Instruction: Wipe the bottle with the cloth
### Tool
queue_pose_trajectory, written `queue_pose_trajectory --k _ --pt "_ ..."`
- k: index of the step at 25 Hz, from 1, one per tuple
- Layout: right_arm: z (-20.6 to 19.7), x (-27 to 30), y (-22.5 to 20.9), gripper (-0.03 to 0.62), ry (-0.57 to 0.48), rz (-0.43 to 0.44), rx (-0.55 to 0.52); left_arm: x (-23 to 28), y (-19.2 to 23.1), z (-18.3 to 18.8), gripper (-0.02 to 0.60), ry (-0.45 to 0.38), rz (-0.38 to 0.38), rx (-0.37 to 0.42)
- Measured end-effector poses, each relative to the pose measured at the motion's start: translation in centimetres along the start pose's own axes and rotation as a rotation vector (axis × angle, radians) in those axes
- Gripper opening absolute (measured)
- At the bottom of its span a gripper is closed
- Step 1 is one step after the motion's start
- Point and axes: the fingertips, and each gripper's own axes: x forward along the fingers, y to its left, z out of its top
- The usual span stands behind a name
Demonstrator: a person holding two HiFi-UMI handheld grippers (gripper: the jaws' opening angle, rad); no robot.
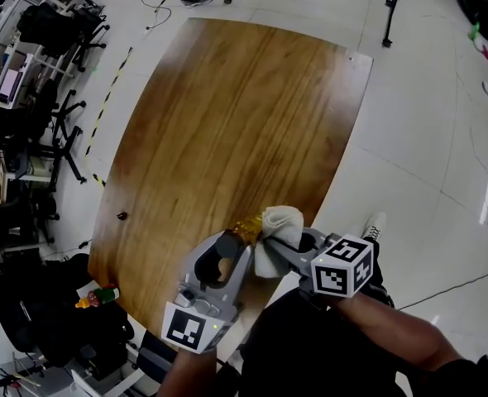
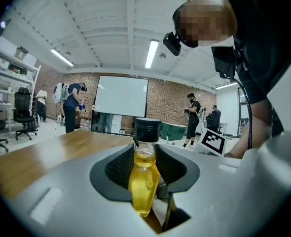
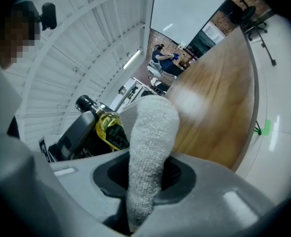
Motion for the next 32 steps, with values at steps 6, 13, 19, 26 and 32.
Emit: queue_pose_trajectory --k 6,13,19,26,32 --pt "-0.5 0.4 -1.7 0.071 0.110 -0.134 -0.044 0.1 0.0 0.0 0.149 -0.016 0.007 -0.011" --pt "-1.4 0.7 -4.2 0.071 0.256 -0.311 -0.053 0.3 -0.2 -0.1 0.149 -0.021 0.002 -0.018" --pt "-1.4 0.9 -4.6 0.072 0.325 -0.343 -0.083 0.4 0.0 -0.1 0.149 -0.047 -0.007 -0.027" --pt "2.8 -2.4 -3.8 0.074 0.220 -0.179 -0.002 0.1 -0.3 -0.1 0.147 -0.043 -0.024 -0.023" --pt "12.5 -5.3 -0.5 0.074 -0.049 0.285 0.268 0.8 -1.2 0.0 0.147 -0.051 -0.019 -0.002"
